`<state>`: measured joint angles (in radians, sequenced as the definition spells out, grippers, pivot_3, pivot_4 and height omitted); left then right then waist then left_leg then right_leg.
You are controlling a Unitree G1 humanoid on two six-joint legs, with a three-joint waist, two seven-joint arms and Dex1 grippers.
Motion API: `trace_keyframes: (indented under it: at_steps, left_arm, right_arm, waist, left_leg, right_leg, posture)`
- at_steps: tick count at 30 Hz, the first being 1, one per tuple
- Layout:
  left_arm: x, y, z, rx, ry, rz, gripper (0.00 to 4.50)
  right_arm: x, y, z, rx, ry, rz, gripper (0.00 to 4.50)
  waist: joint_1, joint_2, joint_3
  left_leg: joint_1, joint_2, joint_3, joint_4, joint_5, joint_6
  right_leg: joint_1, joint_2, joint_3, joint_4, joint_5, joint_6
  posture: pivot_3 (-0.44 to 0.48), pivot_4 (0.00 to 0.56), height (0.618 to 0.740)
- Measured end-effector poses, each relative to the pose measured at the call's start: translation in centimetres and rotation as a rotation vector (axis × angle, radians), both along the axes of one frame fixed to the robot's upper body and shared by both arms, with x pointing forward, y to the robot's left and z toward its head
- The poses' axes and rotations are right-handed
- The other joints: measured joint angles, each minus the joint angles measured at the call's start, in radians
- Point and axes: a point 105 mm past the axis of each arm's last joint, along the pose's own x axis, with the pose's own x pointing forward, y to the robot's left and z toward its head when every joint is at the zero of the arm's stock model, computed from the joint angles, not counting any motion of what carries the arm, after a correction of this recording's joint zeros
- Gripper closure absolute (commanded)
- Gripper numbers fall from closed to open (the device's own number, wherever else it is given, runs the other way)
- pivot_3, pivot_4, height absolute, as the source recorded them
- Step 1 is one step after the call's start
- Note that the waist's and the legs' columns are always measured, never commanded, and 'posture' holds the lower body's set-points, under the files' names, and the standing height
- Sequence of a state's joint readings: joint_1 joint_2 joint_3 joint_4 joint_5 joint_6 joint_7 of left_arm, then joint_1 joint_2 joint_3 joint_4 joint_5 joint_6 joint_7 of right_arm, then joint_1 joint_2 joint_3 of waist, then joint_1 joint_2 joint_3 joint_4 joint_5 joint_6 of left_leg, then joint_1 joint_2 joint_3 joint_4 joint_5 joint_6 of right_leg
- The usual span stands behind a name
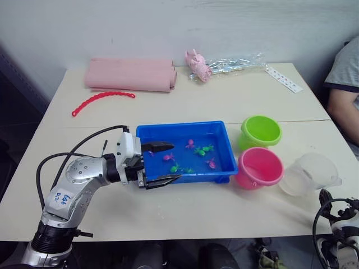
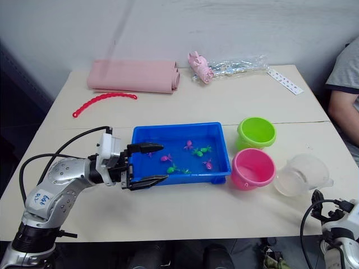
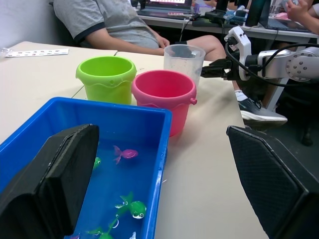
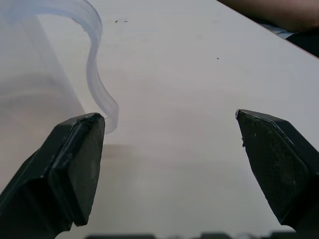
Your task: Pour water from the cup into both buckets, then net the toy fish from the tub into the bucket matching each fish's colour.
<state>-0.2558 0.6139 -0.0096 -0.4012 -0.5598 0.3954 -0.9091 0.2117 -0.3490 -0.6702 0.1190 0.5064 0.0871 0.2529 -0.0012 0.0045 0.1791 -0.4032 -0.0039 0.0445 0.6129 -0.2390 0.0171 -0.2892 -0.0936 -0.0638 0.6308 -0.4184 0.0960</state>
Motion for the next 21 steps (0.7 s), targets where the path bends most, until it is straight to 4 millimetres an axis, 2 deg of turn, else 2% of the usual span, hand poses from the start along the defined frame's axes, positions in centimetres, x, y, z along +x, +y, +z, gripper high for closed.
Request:
trace_keyframes:
  at_steps: [8,16,21]
  left_arm:
    - [0.5,0.2,1.0,-0.054,-0.015,0.034,0.00]
    - [0.6,0.3,1.0,-0.056,-0.011,0.042,0.00]
    - [0.6,0.3,1.0,-0.056,-0.010,0.046,0.00]
  right_arm:
    - [0.7,-0.3,-0.2,0.006,-0.023,0.004,0.03]
    - [1.6,0.1,0.5,0.011,-0.075,0.039,0.03]
    - [1.9,-0.3,0.5,0.006,-0.072,0.048,0.03]
  waist:
    - [0.000,0.000,0.000]
    - [0.000,0.000,0.000]
    - [0.000,0.000,0.000]
  left_leg:
    - [0.000,0.000,0.000,0.000,0.000,0.000]
    - [0.000,0.000,0.000,0.000,0.000,0.000]
    - [0.000,0.000,0.000,0.000,0.000,0.000]
  right_leg:
    - [0.000,0.000,0.000,0.000,0.000,0.000]
    - [0.000,0.000,0.000,0.000,0.000,0.000]
    - [0.000,0.000,0.000,0.000,0.000,0.000]
  posture:
    - [0.000,0.150,0.740]
    - [0.000,0.150,0.740]
    - [0.000,0.150,0.740]
